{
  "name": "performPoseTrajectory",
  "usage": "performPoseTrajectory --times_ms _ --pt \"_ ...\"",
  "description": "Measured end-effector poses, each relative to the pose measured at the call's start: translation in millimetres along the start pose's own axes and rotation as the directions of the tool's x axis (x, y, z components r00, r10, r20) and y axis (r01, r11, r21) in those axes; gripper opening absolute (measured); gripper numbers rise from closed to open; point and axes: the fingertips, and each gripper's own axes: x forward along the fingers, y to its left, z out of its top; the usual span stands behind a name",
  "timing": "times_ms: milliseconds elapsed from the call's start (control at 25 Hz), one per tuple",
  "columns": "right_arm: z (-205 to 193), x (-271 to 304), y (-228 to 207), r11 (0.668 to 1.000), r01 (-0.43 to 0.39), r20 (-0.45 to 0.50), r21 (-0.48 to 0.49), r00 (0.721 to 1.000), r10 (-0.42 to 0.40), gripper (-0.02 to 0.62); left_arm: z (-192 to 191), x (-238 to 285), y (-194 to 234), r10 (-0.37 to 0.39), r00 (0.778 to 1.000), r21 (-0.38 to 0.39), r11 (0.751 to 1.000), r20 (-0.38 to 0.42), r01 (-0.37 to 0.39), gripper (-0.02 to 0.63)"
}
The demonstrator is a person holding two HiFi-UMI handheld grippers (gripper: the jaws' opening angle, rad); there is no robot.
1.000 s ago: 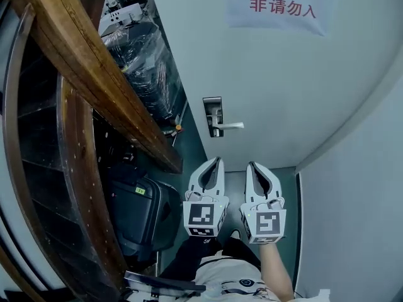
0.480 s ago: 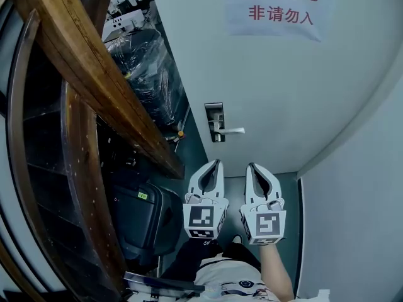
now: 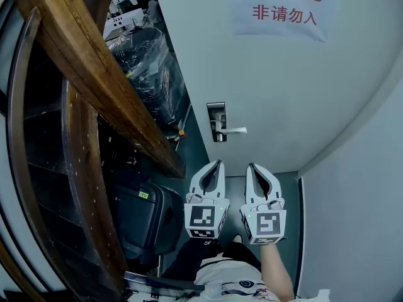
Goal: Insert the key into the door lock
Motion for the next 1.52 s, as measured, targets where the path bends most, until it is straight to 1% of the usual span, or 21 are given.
performPoseTrajectory --times_ms 200,1040,1360,1520 --pt "-0.5 -1.2 -0.4 1.0 -0.004 0.0 0.011 1.0 0.004 0.006 -0.7 -1.3 -0.6 -0.001 1.0 0.003 1.0 -0.004 0.001 0.005" --pt "-5.6 -5.1 7.7 1.0 -0.025 -0.019 -0.004 1.0 0.025 0.005 -4.1 -8.6 -4.8 -0.002 1.0 0.007 1.0 -0.01 0.002 0.005" --pt "-5.9 -2.6 6.5 1.0 -0.027 -0.015 0.009 1.0 0.027 0.005 -4.0 -7.6 -3.5 0.002 1.0 0.001 1.0 -0.012 -0.002 0.005" --pt "-11.0 -0.6 6.0 0.999 -0.025 -0.027 0.032 0.999 0.026 0.005 -4.6 -7.7 -1.2 0.005 1.0 0.0 1.0 -0.01 -0.005 0.005"
